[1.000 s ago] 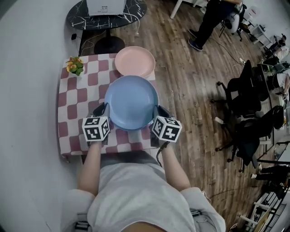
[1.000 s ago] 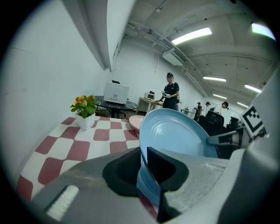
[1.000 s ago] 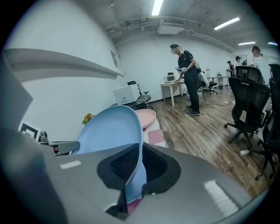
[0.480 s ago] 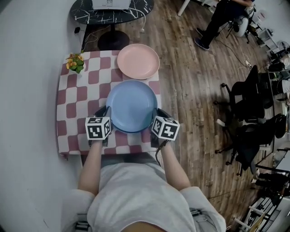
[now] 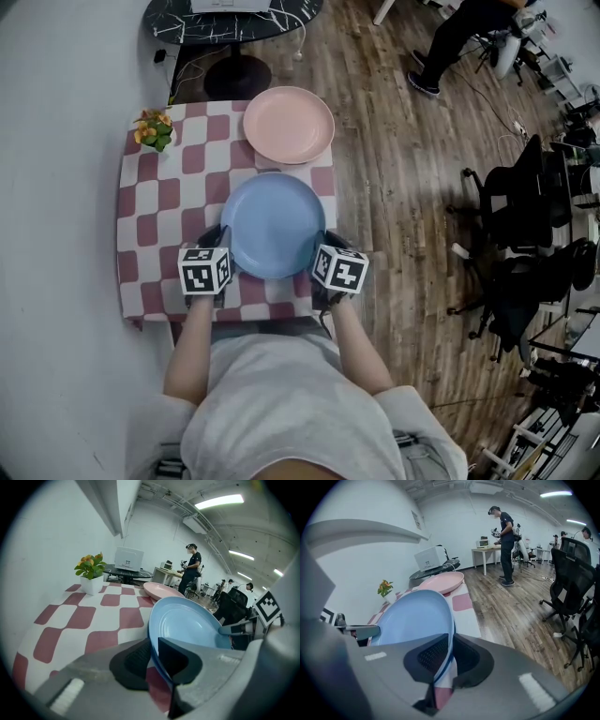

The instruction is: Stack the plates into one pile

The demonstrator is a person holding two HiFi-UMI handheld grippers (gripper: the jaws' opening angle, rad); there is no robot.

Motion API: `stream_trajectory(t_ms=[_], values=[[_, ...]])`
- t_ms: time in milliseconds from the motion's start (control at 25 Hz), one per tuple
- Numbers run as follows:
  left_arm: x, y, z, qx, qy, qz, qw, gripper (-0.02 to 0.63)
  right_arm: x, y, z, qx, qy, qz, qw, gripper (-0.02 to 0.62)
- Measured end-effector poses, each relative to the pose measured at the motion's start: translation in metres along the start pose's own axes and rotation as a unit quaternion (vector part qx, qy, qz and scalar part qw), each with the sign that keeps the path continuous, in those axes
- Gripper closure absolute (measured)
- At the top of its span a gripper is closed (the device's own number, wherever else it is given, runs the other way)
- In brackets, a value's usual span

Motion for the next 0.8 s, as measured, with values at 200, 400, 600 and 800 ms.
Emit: stream_trajectory(t_ms=[200,400,600,800], values=[[0.001,0.001,0.002,-0.004,0.014,0.003,0.9999,0.541,0.003,0.003,0.002,0.006,-0.002,-0.007,1.000,0.560],[0.001,0.001,0.003,-0.007,0.024,0.005,0.9997,0.515,0.003,0.004,0.003,0.009,-0.004,-0.002,1.000,0.557],[0.002,-0.002,0.006,-0.017,0.023,0.021,0.9994,0.489,0.005,0.005,0.004,0.005,-0.033,0.002,0.999,0.541],[-0.005,-0.018,0.007,-0.025,0.029,0.076,0.9964,0.517,0.001,-0.008,0.002,-0.001,-0.058,0.060,0.997,0.528]])
Point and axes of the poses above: the fingertips, and each gripper's own axes: y forward along the fingers, z to its right, x out of its underside, the point moved 10 cm from there along -y, backward along the fingers, and after that the axes turned 11 degrees about -z, right-handed, at the moved point
